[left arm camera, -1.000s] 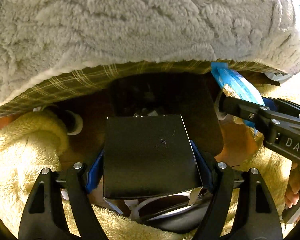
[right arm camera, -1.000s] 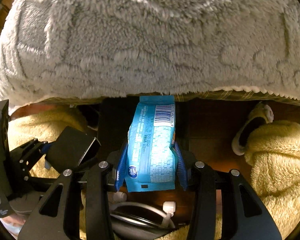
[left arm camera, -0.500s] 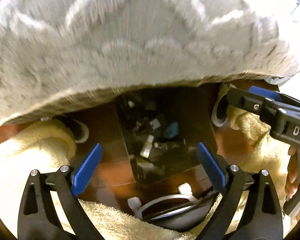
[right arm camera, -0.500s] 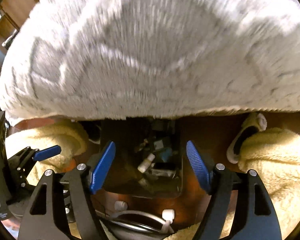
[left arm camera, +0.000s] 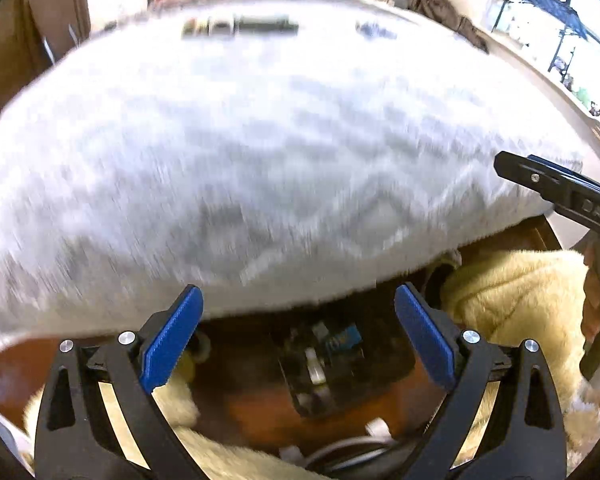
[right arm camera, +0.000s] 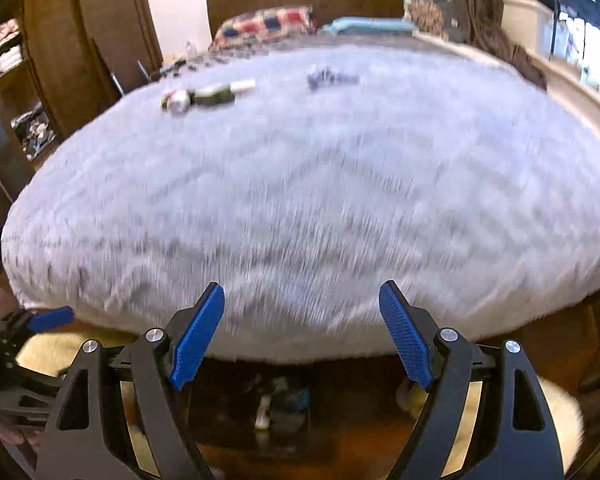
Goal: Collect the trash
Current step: 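Raise both tools and move the left tool toward the white cup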
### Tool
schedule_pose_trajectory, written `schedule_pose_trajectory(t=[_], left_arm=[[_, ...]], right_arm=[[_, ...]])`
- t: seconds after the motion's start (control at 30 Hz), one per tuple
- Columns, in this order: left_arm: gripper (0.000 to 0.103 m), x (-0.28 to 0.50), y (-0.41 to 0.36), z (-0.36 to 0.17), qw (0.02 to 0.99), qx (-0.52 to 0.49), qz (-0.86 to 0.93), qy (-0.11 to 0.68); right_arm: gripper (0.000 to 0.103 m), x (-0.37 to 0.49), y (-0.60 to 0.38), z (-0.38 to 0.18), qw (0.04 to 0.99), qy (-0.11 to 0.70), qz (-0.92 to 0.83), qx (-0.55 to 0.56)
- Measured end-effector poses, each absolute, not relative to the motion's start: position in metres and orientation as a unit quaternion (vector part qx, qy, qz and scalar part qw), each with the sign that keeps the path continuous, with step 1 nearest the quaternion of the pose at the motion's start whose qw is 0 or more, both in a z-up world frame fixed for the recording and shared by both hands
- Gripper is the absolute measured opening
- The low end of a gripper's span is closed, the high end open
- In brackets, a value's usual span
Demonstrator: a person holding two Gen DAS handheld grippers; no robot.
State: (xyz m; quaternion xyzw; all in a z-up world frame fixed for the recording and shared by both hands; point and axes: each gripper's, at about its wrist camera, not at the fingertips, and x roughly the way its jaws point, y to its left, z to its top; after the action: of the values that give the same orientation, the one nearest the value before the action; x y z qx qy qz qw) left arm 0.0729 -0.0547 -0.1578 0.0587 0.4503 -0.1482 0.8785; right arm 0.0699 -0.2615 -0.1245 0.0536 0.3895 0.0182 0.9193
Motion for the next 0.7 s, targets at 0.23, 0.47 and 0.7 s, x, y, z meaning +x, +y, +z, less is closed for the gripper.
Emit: schedule_pose_trajectory(t=[0.23, 0.47, 0.7], left_arm=[[0.092, 0.121, -0.05, -0.118, 0.905, 0.074, -0.116, 0.402], [0.092, 0.203, -0.04, -0.102, 0.916, 0.06, -0.08, 0.388], [0.089, 0.28, -0.037, -0.103, 0.919, 0.05, -0.049, 0.389]], right_arm=[[0.08, 0.122, -0.267, -0.093, 0.933, 0.358, 0.01, 0.036], [0.08, 0.196, -0.279, -0.089, 0.93, 0.365, -0.002, 0.045], [0.08, 0.272, -0.292, -0.103, 0.921, 0.381, -0.026, 0.078]])
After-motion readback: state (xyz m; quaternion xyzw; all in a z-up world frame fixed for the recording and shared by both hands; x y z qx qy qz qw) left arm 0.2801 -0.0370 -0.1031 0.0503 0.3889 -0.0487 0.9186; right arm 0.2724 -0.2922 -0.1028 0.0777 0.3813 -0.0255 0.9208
